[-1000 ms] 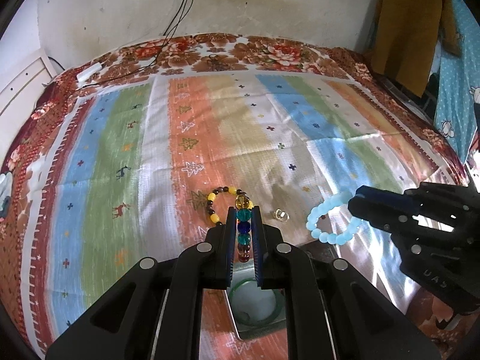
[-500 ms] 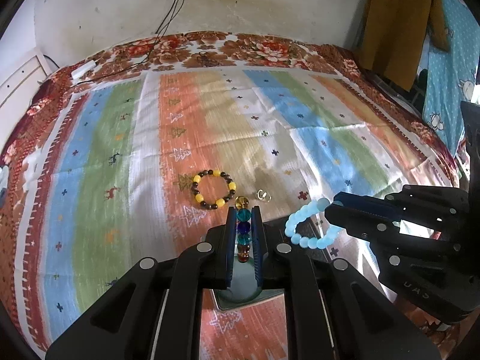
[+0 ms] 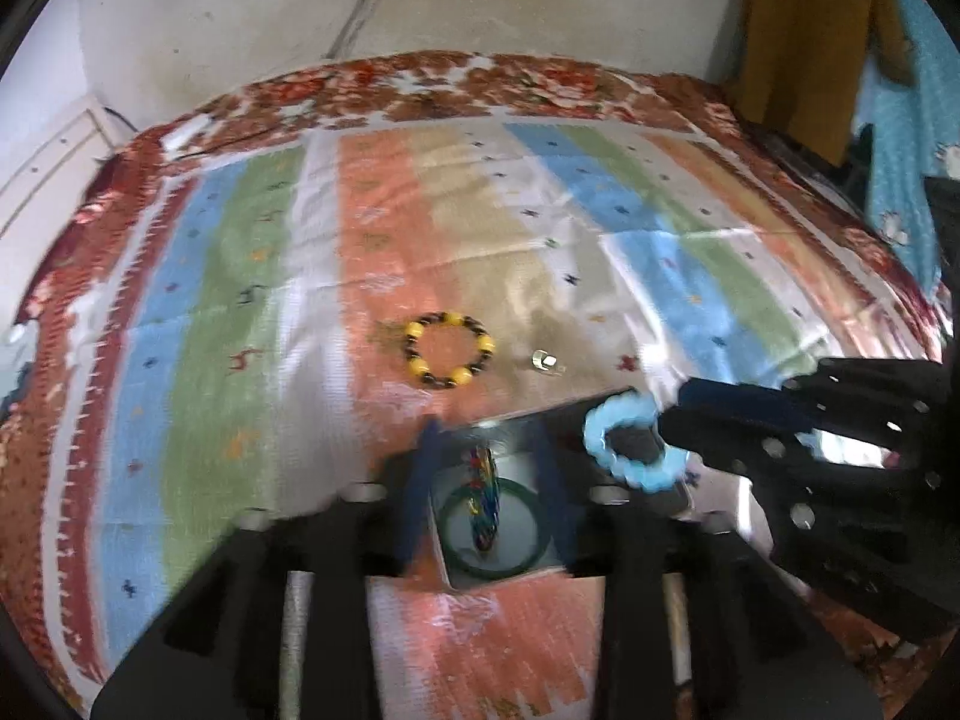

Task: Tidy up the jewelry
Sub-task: 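Carry both bracelets over the tin and open both grippers to drop them, then move both open grippers toward the yellow-black bracelet and the small gold ring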

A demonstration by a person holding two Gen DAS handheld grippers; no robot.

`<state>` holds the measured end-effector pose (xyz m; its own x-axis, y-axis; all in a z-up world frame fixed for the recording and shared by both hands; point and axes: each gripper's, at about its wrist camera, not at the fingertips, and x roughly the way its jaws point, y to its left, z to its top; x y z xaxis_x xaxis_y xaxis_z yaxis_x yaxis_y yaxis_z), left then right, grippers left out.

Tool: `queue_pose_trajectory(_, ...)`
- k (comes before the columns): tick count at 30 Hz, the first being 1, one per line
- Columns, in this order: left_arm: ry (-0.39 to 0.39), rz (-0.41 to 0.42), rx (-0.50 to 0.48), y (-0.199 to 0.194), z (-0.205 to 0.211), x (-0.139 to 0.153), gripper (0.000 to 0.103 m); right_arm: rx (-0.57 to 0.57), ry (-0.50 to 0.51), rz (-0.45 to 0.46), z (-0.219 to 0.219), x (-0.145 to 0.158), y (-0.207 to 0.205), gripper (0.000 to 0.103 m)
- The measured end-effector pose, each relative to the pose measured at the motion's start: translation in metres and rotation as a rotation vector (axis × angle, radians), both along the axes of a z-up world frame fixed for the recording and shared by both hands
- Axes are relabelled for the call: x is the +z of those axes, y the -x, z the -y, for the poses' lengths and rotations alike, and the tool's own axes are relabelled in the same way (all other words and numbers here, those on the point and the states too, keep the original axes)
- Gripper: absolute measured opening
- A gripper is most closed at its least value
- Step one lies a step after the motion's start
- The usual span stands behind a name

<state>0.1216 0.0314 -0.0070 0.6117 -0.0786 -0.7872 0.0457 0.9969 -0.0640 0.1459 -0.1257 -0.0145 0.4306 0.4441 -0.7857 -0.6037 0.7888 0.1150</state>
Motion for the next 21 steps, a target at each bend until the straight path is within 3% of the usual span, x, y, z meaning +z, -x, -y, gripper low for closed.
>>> queue_pose_trajectory(1,0.000,0.004,0.012,-0.001,-0.003,0.001,0.036,-0.005,0.002,0.009,0.000,0.001,0.000,0.041)
queue_pose_trajectory(3,0.014,0.005,0.027,-0.001,-0.009,0.002,0.036,-0.033,0.004,0.038,0.003,0.004,0.000,0.051)
queue_pose_trajectory(8,0.006,-0.002,0.043,-0.004,-0.013,-0.001,0.047,-0.081,0.005,0.036,0.012,0.002,-0.011,0.051)
queue_pose_trajectory(21,-0.001,-0.039,0.062,-0.033,-0.022,-0.012,0.055,-0.125,0.024,-0.001,0.015,-0.012,-0.042,0.051)
